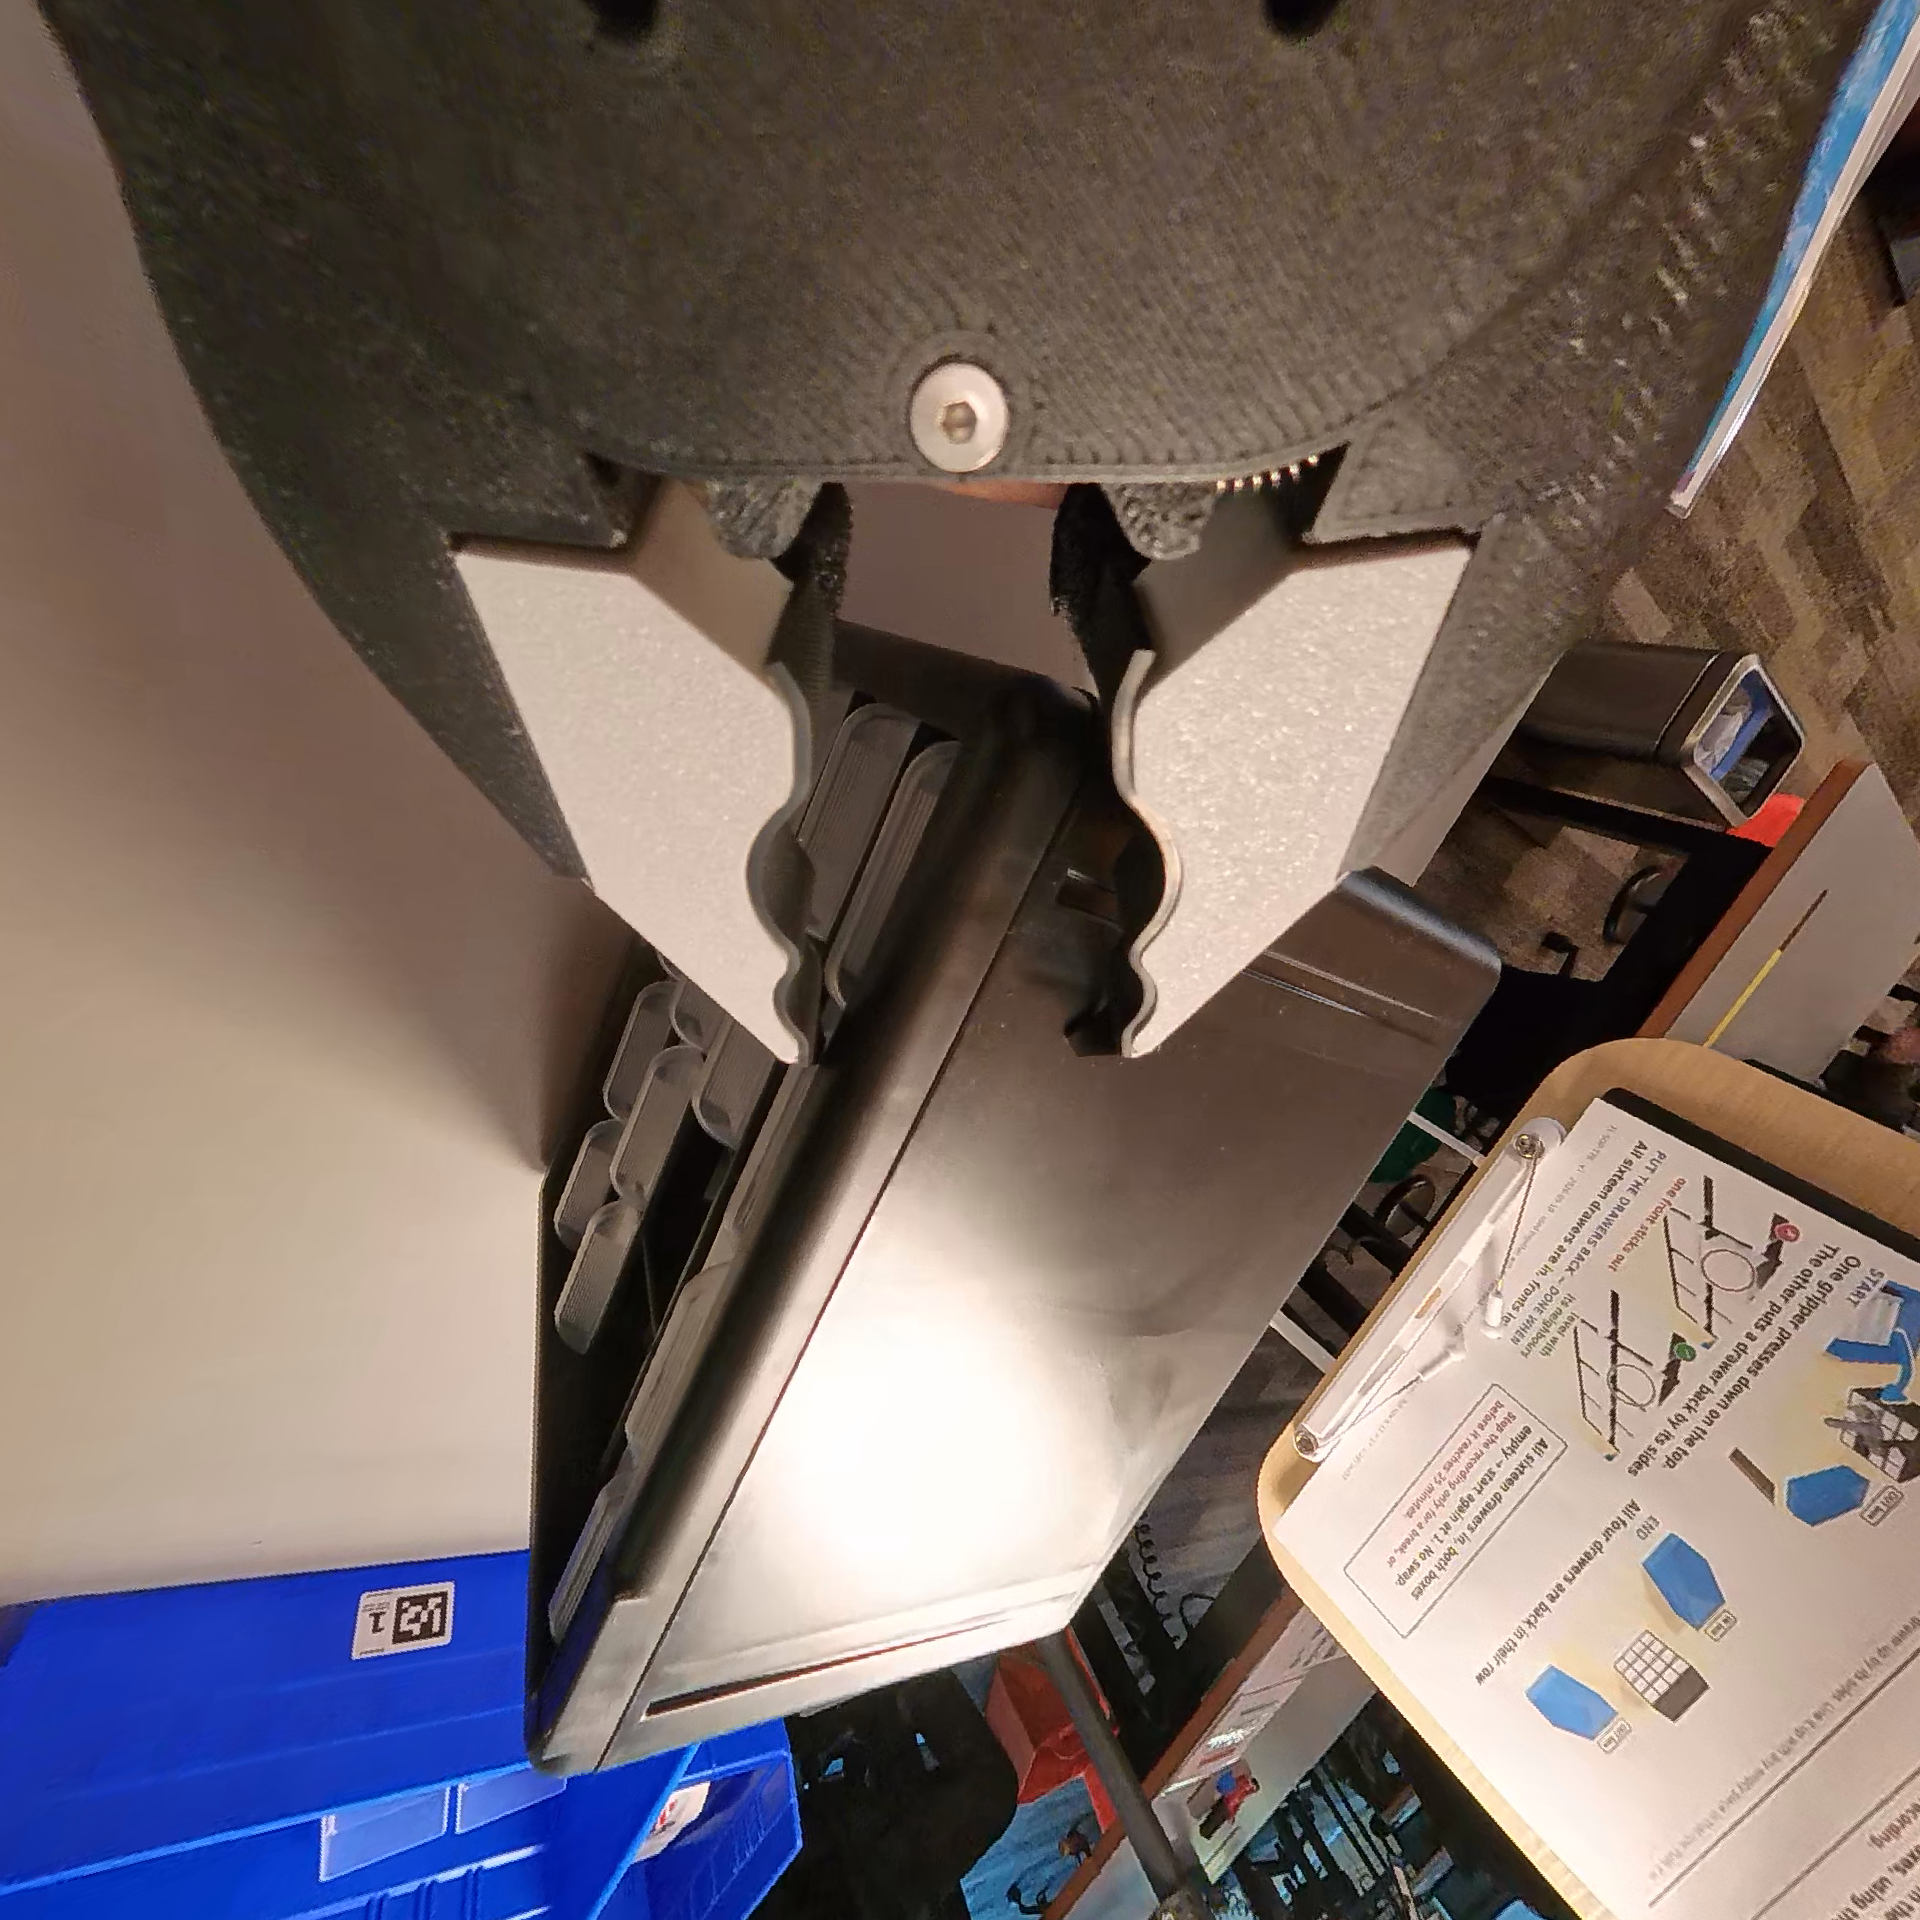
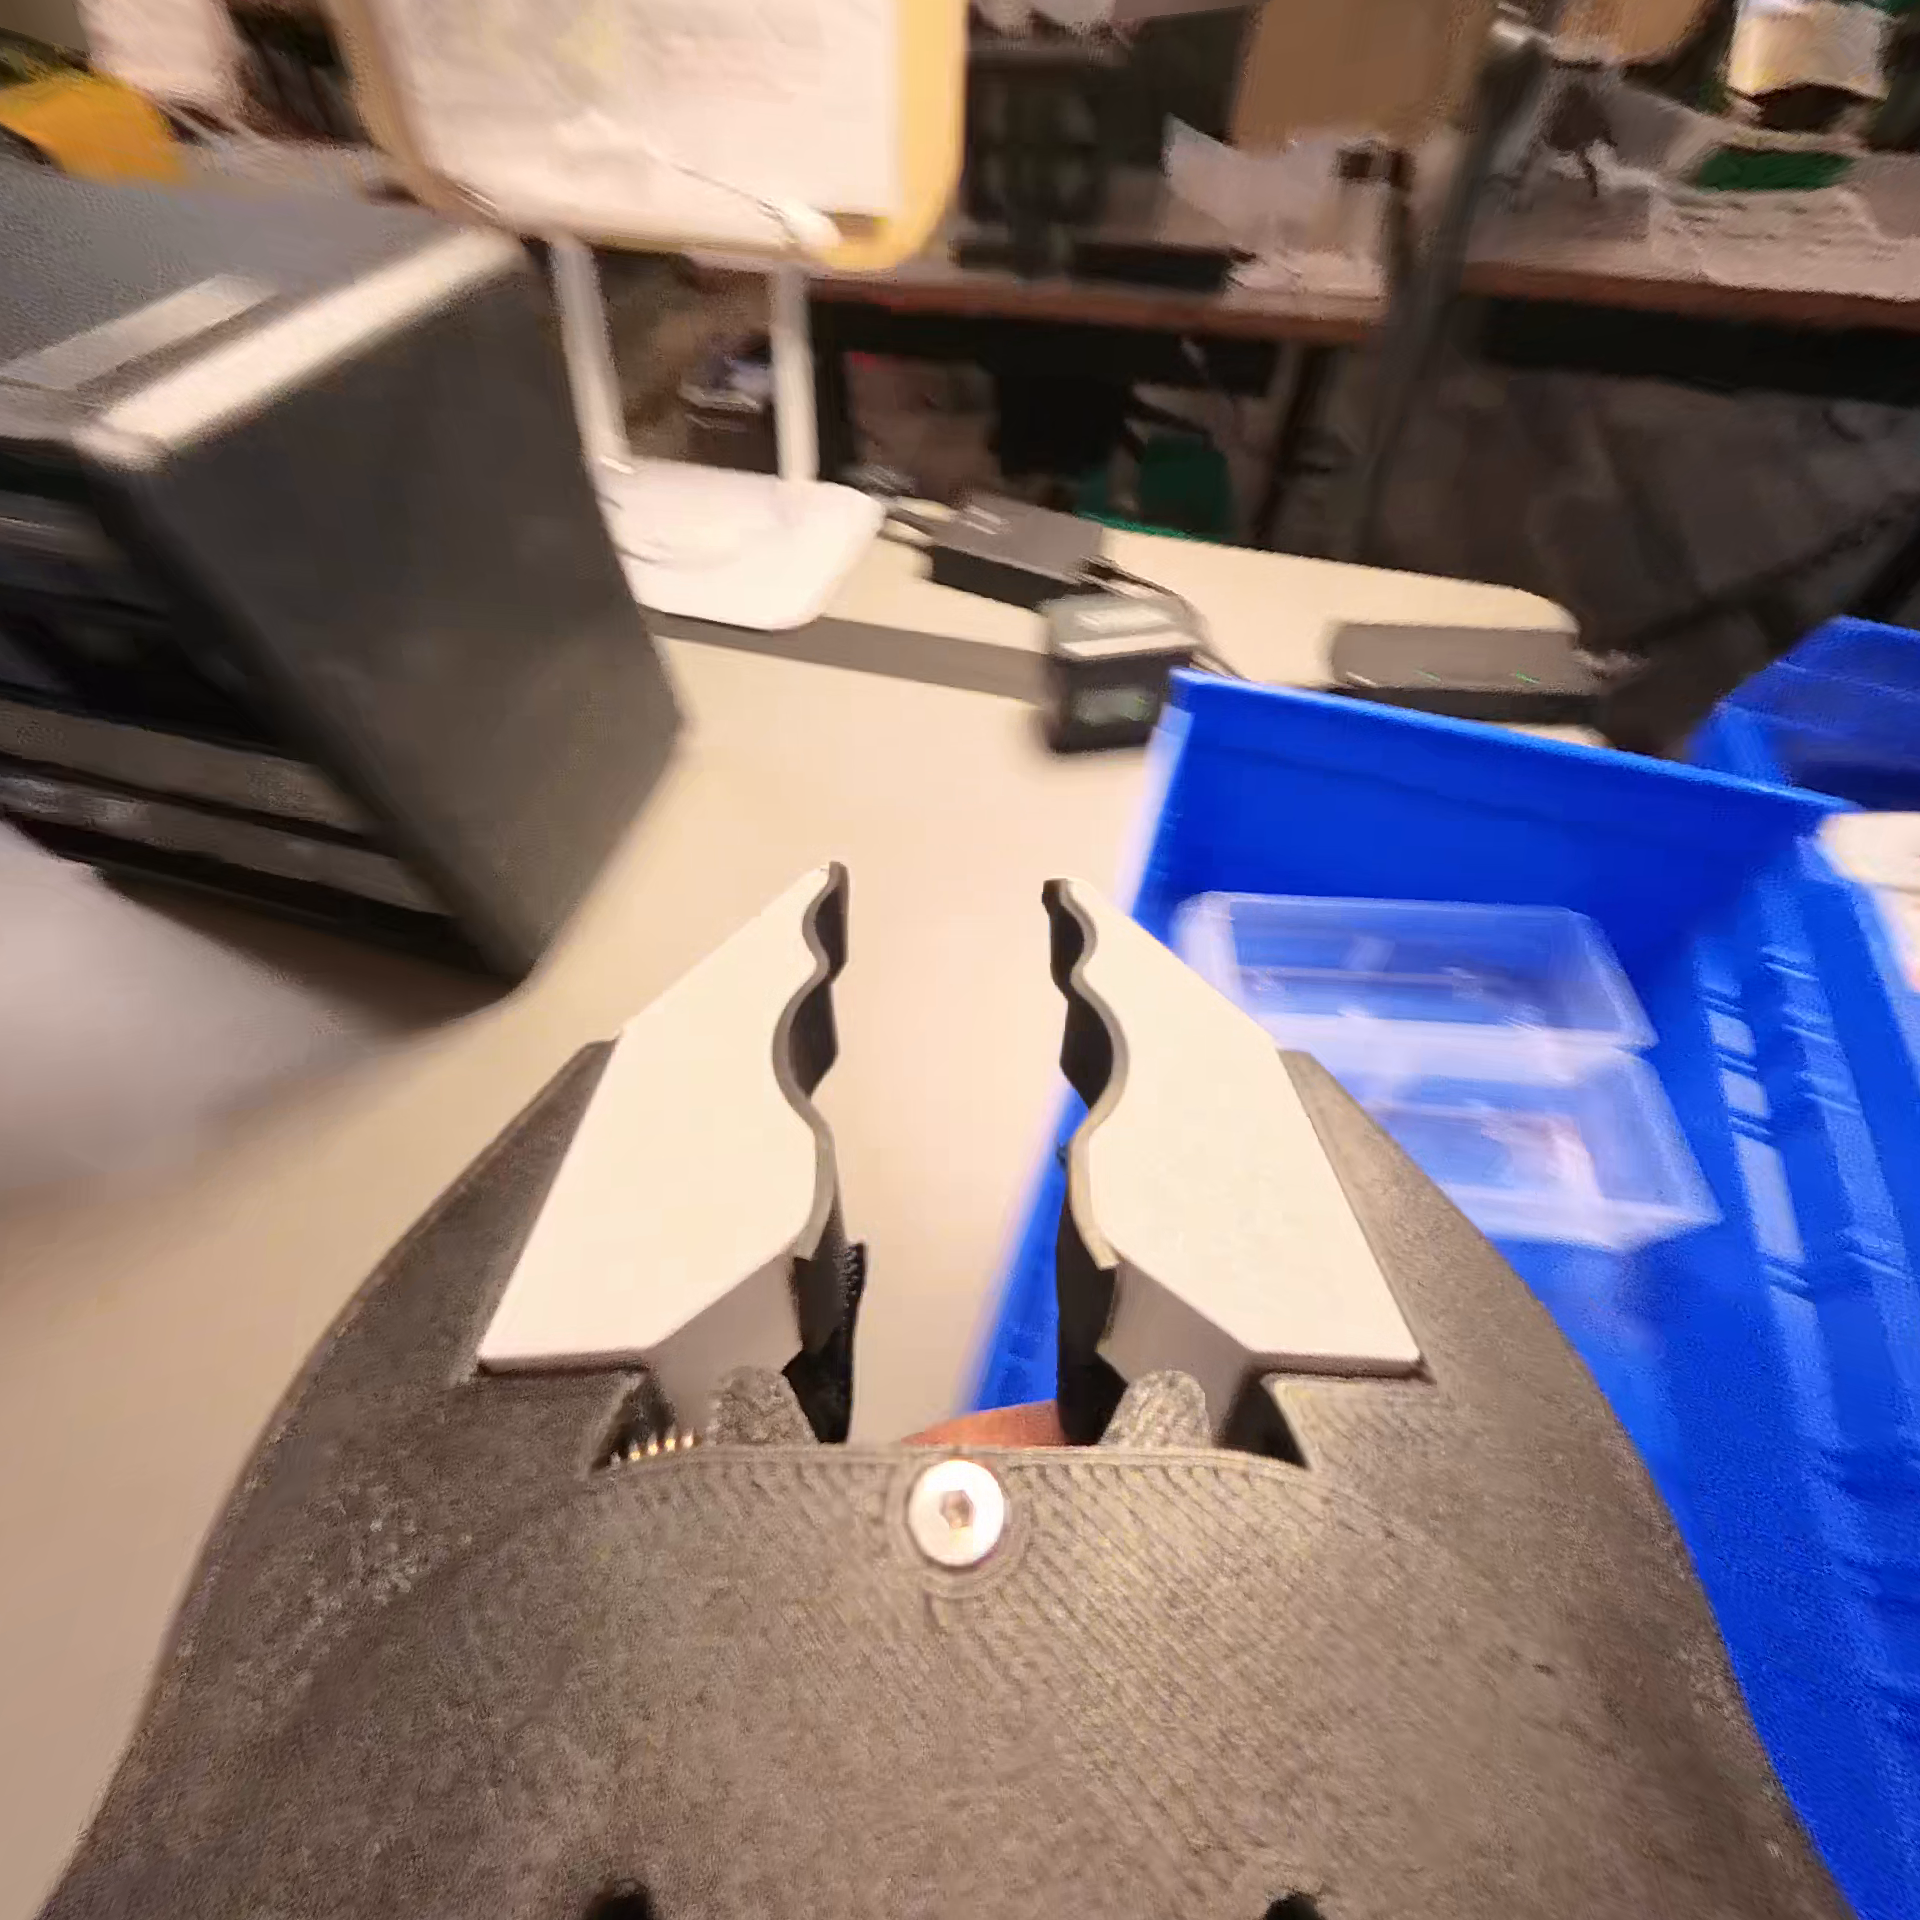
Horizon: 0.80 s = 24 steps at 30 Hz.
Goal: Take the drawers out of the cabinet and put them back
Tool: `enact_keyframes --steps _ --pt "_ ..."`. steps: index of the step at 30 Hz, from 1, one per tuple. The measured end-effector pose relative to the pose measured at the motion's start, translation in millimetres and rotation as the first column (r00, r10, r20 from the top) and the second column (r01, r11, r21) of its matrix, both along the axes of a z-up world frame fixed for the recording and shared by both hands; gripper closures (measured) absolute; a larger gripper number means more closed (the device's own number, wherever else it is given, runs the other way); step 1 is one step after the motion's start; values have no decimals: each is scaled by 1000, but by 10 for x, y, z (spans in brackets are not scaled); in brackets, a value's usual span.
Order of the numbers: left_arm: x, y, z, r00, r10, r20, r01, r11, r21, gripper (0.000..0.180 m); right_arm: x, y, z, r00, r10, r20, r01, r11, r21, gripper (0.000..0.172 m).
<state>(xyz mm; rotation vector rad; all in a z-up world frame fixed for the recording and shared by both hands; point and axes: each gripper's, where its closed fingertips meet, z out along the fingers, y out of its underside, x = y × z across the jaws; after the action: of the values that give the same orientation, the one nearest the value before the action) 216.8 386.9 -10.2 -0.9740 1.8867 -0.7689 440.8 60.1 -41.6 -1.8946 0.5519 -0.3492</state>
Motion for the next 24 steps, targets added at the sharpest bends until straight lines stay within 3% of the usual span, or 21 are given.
enact_keyframes --steps 6,10,16,21,24 --pt "3 2 3 1000 15 -3 -15 1000 -9 125 -1206 1126 -84 949 308 -69 -289 935 204 133" --pt "2 1 1 1000 15 -3 -15 1000 -9 125 -1806 1925 -232 876 451 -168 -373 856 357 133" --pt "-3 1 6 1000 4 1 -4 1000 -24 125 -2236 2718 -439 807 511 -296 -352 819 454 133" --pt "-4 0 10 1000 -5 1 5 999 -34 126 -2166 2896 -347 800 487 -350 -247 799 548 132" --pt "-4 0 8 1000 -4 1 4 1000 -29 126 -2129 2951 -346 783 486 -388 -186 778 600 144"
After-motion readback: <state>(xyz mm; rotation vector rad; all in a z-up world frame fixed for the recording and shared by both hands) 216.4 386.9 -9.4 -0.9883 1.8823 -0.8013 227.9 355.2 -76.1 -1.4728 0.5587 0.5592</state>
